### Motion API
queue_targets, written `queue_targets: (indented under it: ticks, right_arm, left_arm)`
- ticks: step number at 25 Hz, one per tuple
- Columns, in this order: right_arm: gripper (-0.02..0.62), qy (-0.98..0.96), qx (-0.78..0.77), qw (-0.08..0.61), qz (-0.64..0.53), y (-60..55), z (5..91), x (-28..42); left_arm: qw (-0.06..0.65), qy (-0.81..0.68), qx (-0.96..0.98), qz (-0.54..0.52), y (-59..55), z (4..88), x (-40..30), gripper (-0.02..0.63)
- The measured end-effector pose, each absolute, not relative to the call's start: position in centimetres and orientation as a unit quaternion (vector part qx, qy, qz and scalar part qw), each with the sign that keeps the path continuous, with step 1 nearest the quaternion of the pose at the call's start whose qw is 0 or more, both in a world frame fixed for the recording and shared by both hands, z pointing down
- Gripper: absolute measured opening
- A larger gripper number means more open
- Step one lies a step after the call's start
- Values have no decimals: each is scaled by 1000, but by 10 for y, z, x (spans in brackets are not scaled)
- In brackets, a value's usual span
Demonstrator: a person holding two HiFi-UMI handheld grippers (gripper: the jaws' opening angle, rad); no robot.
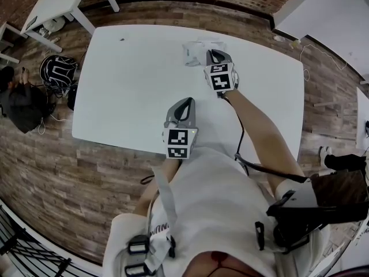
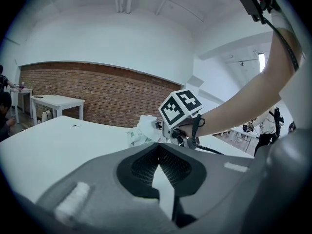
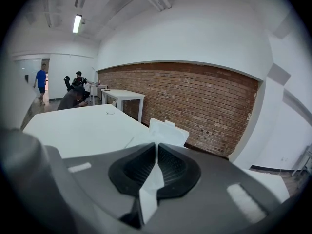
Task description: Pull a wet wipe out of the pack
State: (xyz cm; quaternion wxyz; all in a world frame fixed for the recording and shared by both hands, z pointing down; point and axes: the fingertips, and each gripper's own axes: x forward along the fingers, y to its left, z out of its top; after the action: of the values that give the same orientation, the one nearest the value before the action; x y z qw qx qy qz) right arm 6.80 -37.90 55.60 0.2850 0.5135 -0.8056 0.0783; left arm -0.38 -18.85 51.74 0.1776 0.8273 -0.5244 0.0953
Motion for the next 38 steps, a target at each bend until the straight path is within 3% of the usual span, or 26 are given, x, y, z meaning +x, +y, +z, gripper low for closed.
queue_targets:
  ticks: [38]
  right_arm:
    - [18, -806, 537, 245, 43, -390, 508, 86]
  left_arm:
    - [167, -513, 837, 93, -185, 511, 6, 2]
